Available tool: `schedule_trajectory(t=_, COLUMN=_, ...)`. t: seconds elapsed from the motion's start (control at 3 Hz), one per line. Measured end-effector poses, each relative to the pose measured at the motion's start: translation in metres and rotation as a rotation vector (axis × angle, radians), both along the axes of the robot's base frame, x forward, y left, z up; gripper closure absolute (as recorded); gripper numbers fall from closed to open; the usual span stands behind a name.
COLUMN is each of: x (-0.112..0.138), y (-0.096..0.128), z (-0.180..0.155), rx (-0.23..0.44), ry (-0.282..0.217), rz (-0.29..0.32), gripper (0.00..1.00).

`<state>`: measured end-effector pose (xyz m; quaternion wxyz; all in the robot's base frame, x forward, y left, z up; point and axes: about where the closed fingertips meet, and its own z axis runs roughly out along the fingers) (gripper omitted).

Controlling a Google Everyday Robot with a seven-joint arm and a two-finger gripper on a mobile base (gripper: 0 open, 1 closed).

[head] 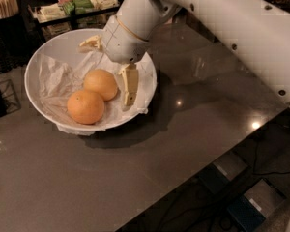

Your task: Pick orange from white bowl

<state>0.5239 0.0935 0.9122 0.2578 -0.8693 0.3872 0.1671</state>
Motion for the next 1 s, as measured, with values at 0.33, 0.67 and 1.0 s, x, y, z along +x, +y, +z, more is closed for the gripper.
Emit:
schedule_trajectory(t=0.33, x=0.004, y=0.006, z=-0.015, rx=0.009, ry=0.040, rz=0.010, gripper=0.00)
schedule_trajectory(t=0.67, x=0.003, y=0.026, z=-0.030, rx=0.032, ry=0.080, rz=0.045, gripper=0.00)
schedule_trajectory(t=1.0, x=0.003, y=0.026, z=-0.030, rx=0.032, ry=0.080, rz=0.045, gripper=0.00)
